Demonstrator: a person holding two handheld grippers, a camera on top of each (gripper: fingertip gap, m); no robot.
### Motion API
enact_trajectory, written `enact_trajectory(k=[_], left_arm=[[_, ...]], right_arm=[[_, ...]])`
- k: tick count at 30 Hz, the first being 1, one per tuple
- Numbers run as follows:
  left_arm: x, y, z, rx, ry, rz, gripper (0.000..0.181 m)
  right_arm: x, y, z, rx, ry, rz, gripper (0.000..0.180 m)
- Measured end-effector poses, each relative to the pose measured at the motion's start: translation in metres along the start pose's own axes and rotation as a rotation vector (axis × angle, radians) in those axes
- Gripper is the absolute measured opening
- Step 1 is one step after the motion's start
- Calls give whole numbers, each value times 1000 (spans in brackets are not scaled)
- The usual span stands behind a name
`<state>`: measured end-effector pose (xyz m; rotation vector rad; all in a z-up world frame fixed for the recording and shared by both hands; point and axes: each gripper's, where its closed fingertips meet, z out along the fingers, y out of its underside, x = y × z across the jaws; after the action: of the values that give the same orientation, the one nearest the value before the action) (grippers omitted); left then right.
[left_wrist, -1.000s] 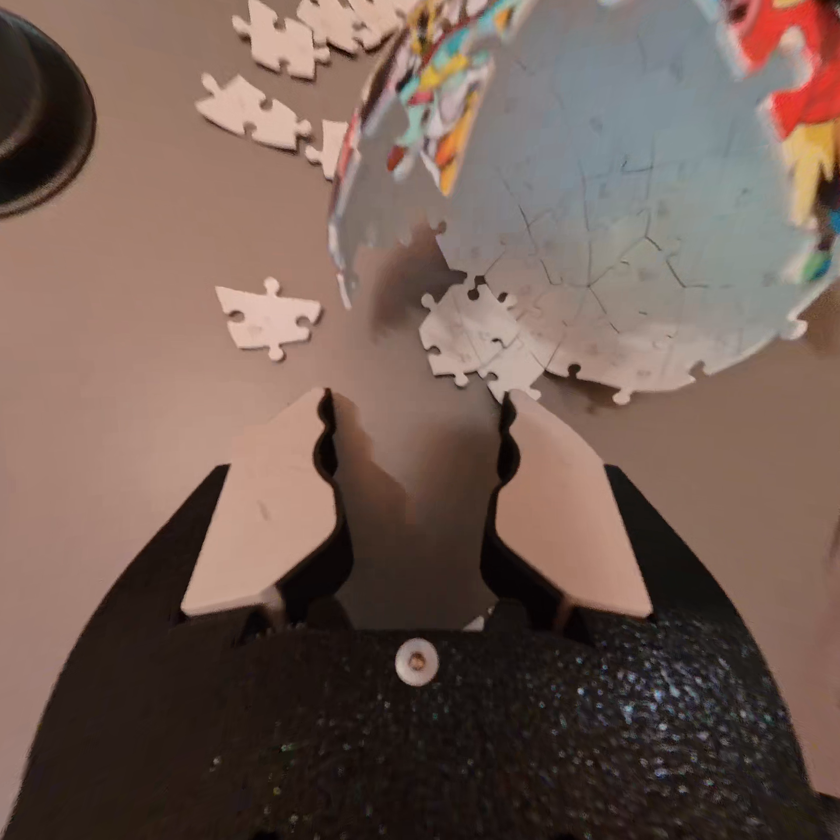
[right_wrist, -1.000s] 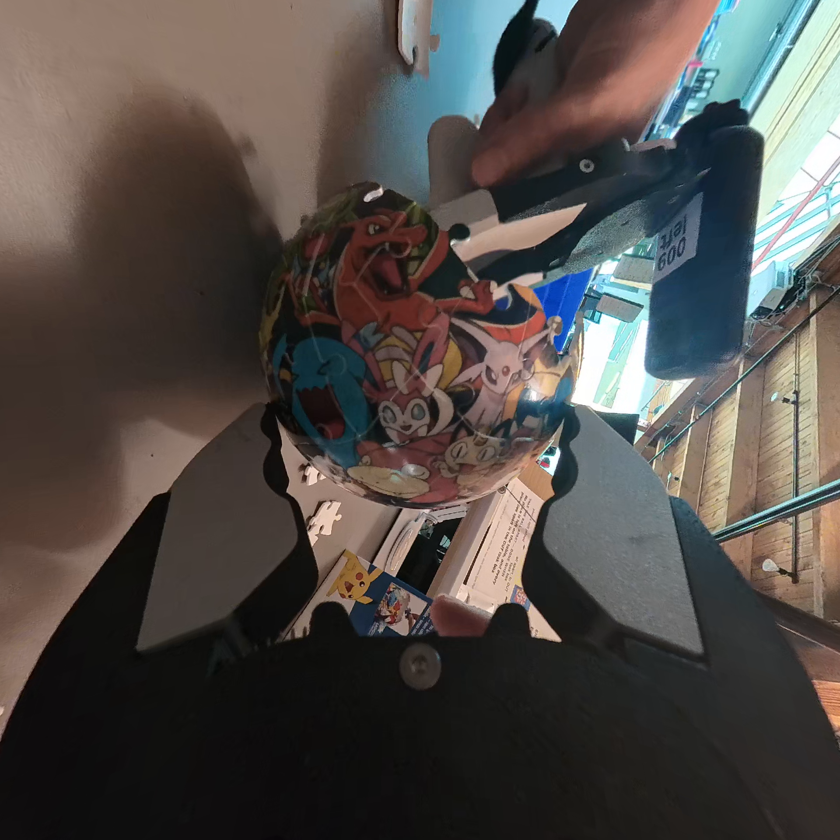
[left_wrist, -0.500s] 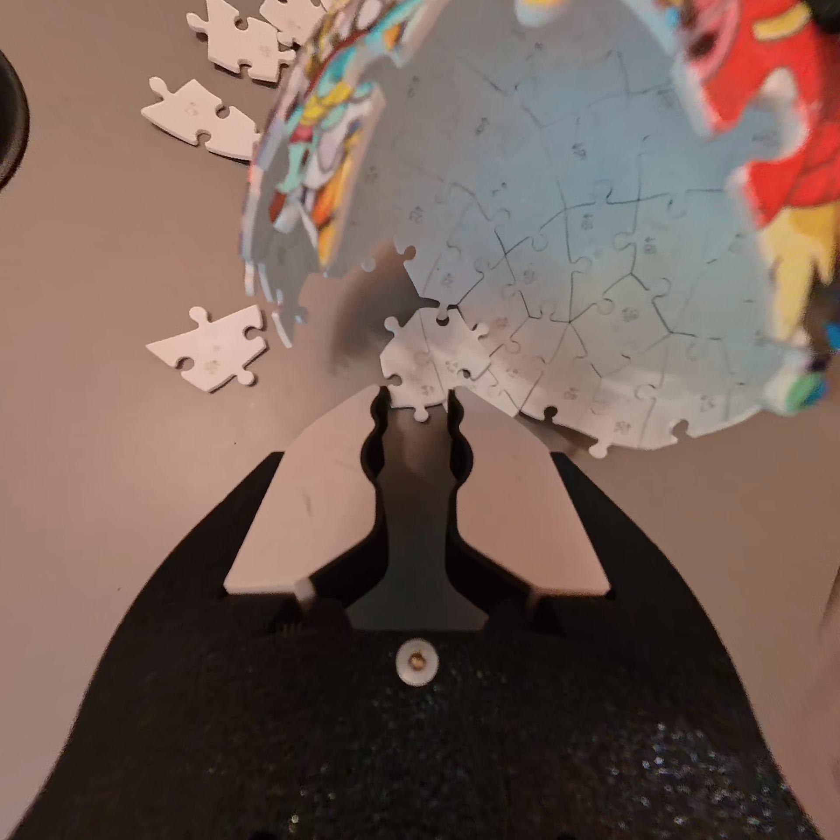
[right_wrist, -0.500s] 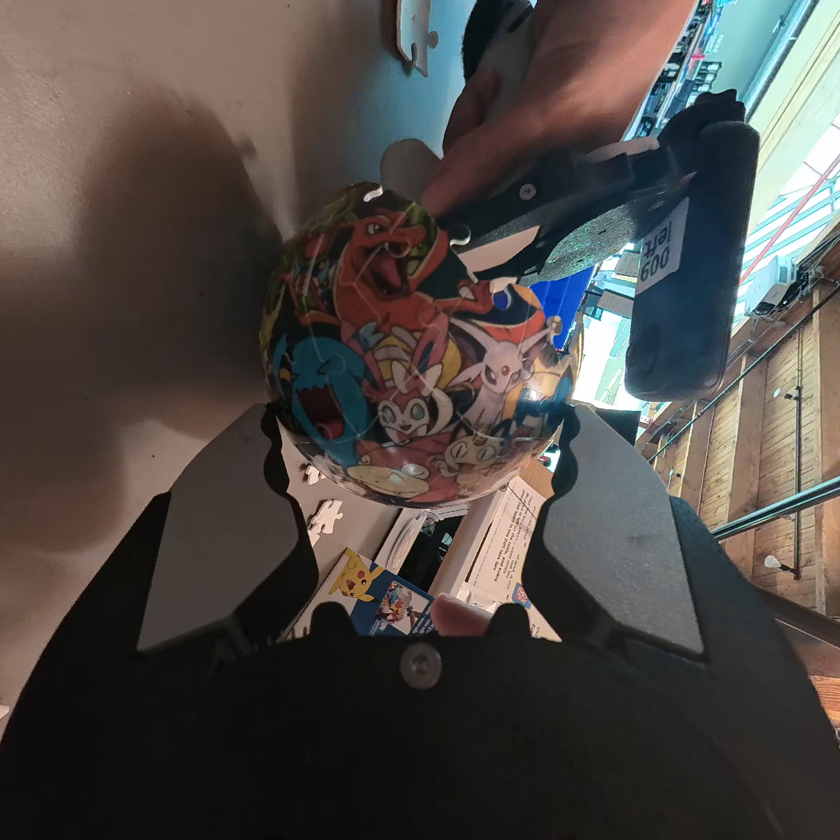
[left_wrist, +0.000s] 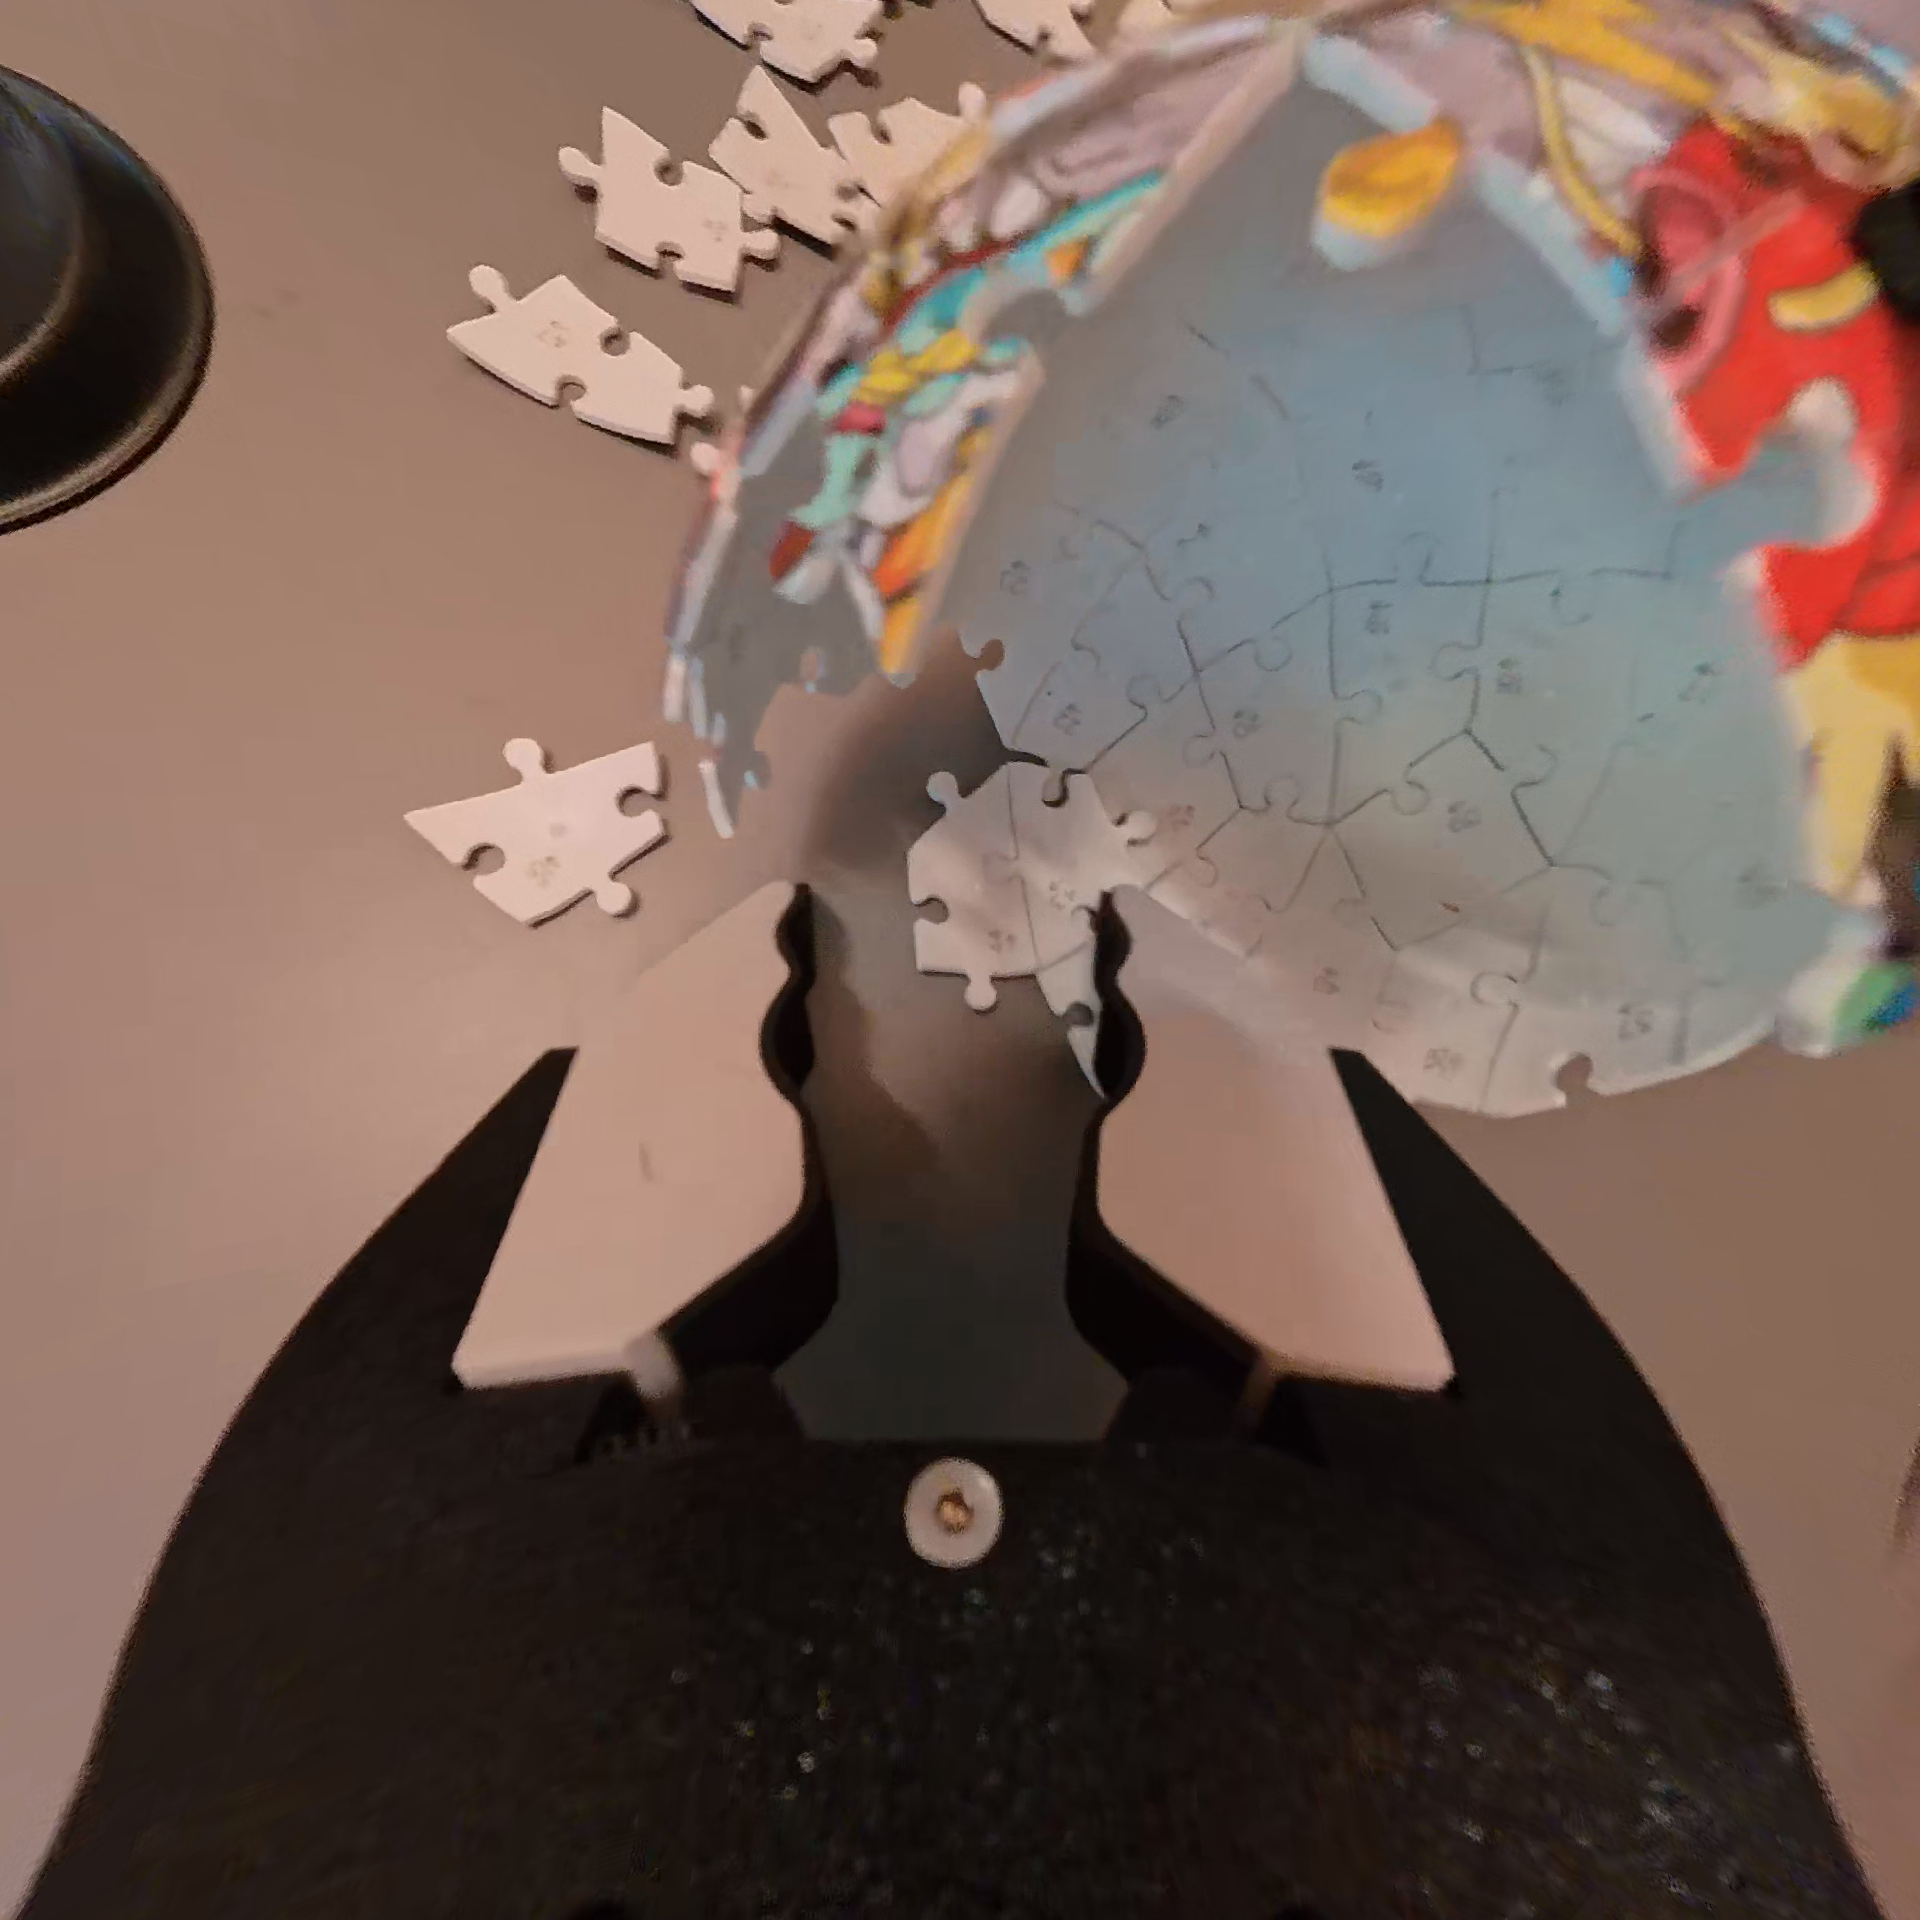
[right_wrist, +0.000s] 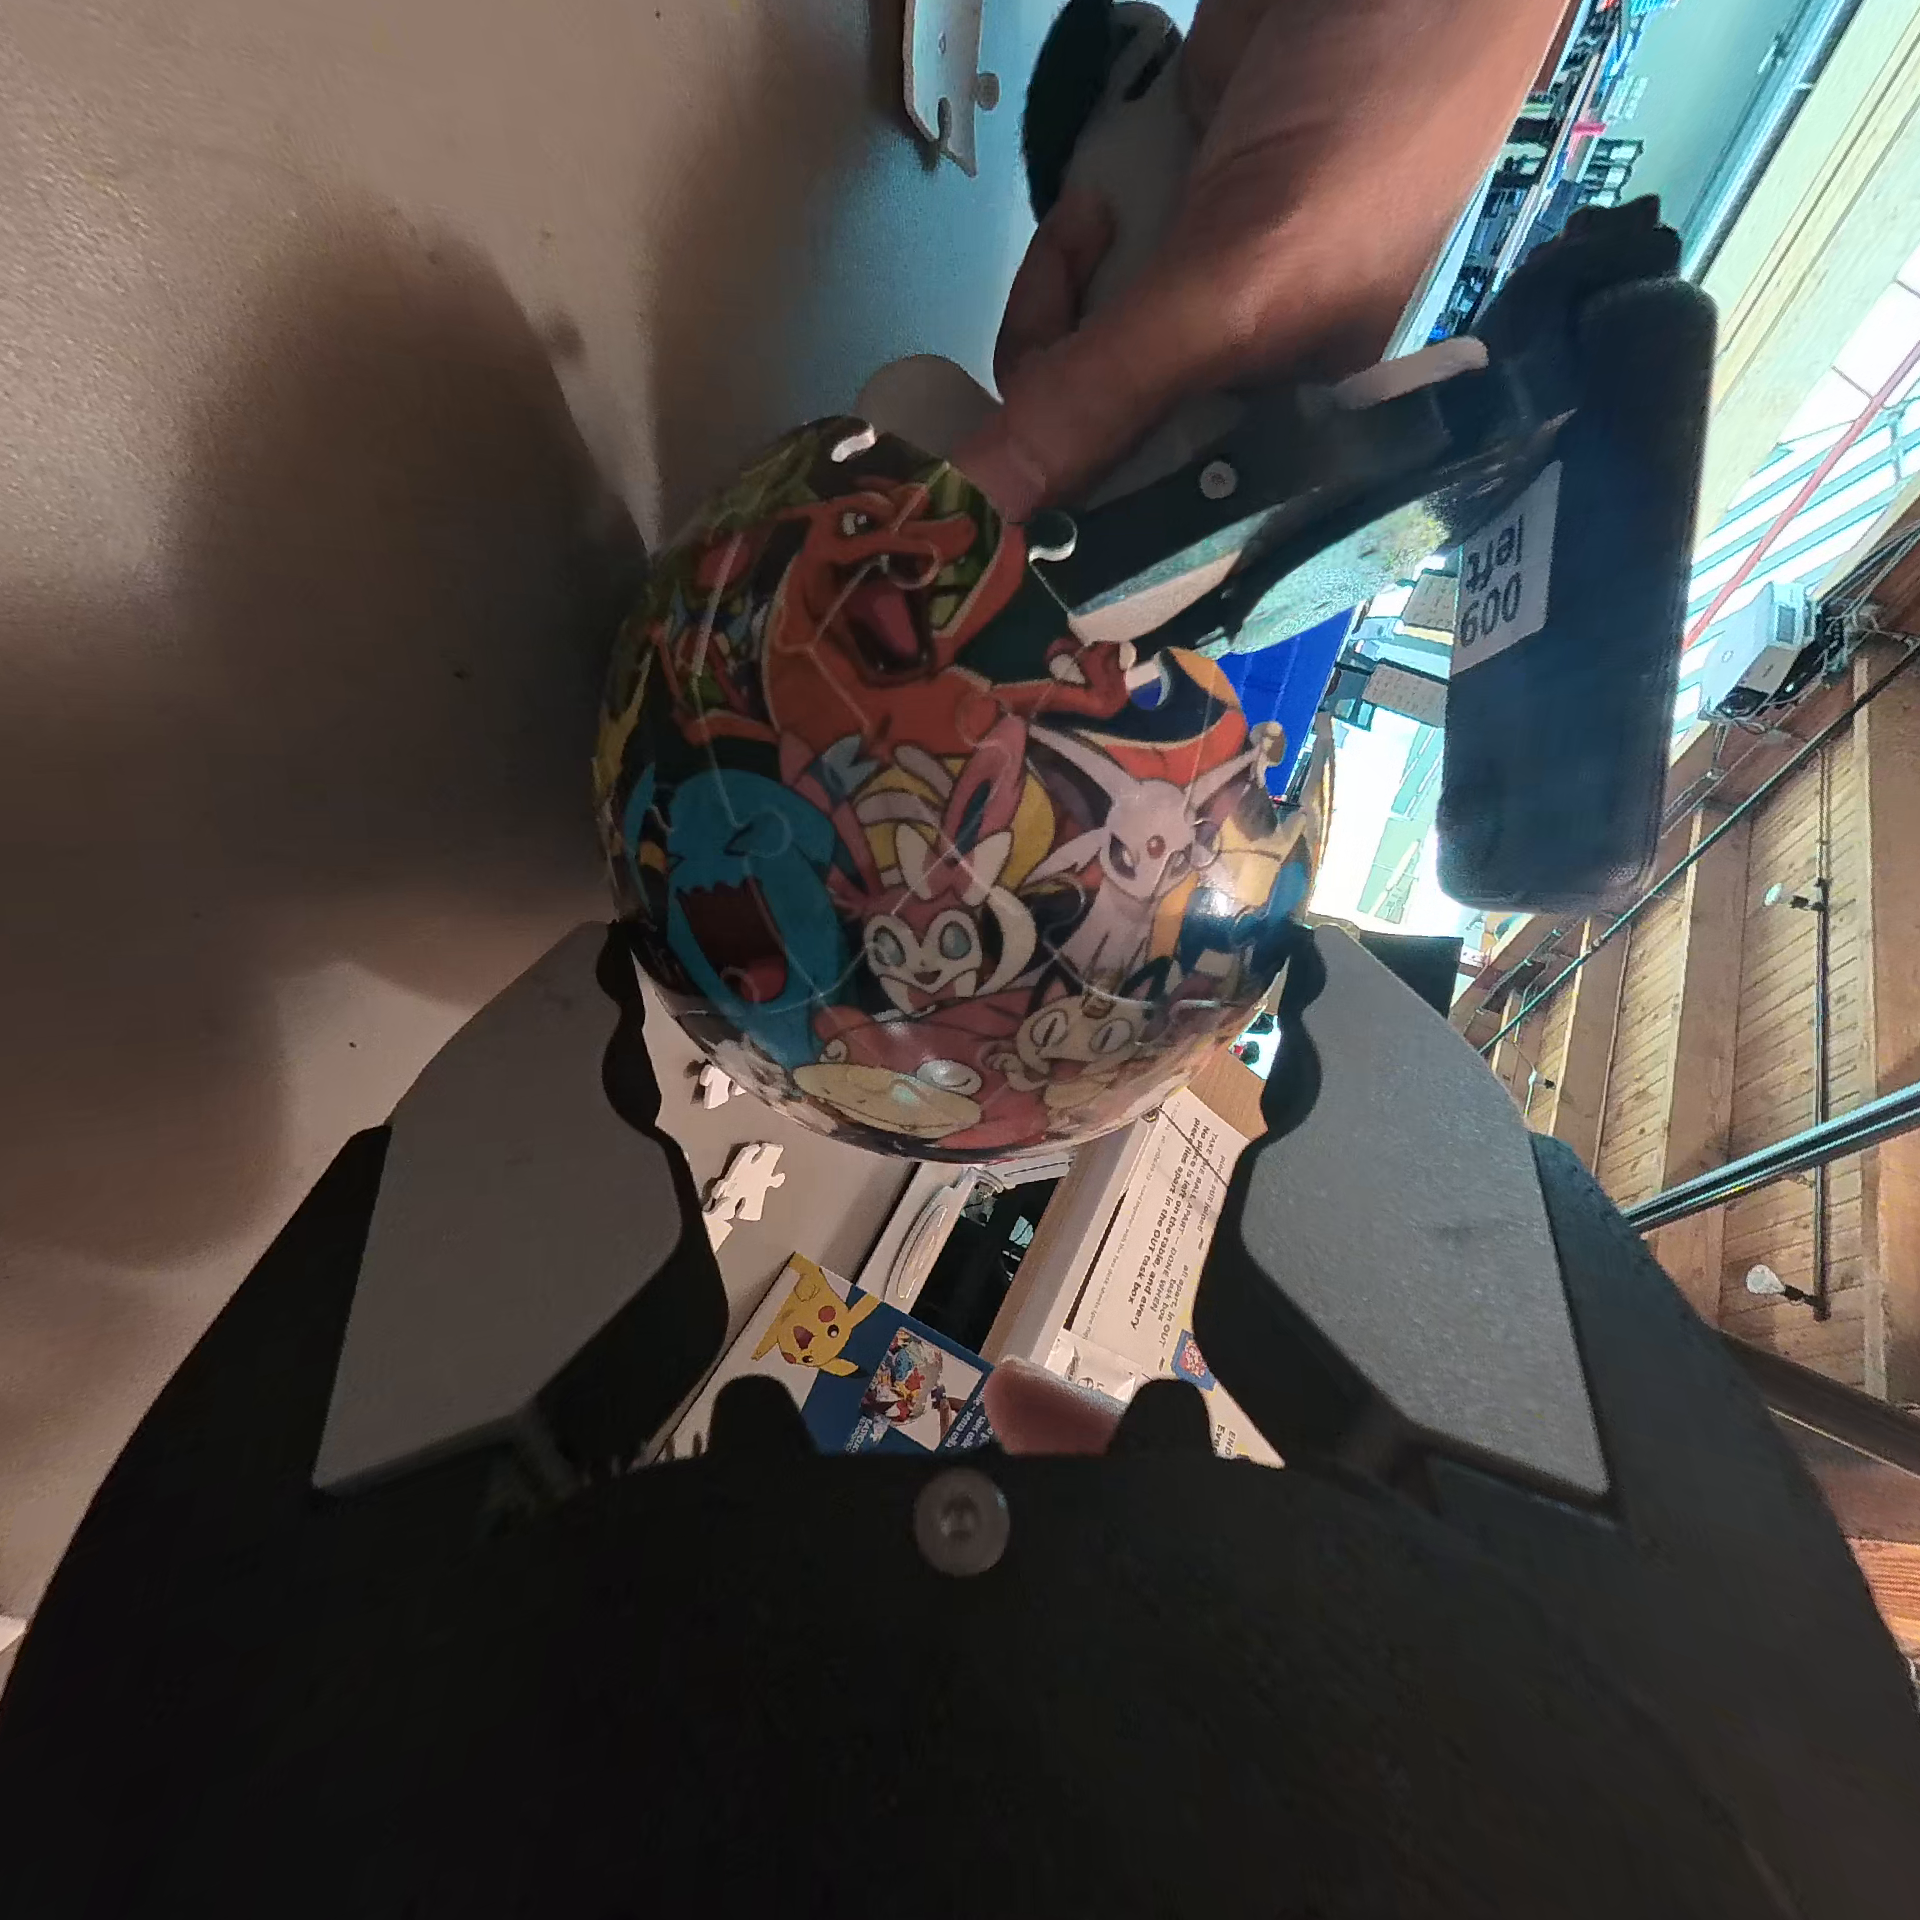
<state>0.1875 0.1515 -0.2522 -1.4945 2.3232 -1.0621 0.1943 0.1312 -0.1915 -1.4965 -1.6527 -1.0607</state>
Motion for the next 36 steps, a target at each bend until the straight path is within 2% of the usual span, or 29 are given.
enact_trajectory(k=[3, 13, 20, 25, 31, 36], left_arm=[[-7, -6, 1, 31, -36, -38, 71], [-16, -6, 11, -12, -159, 79, 77], [-16, -7, 12, -22, -165, 84, 80], [-21, -13, 10, -13, -210, 206, 90], [-23, -14, 14, 2, -137, 211, 93], [-26, -19, 13, 21, -178, 291, 102]], right_arm=[[0, 0, 0, 2, 1, 3, 116], [0, 0, 1, 0, 3, 11, 116], [0, 0, 1, 0, 6, 15, 117], [0, 0, 1, 1, 4, 17, 117], [0, -2, 1, 7, 4, 26, 117], [0, -1, 2, 5, 8, 35, 118]])
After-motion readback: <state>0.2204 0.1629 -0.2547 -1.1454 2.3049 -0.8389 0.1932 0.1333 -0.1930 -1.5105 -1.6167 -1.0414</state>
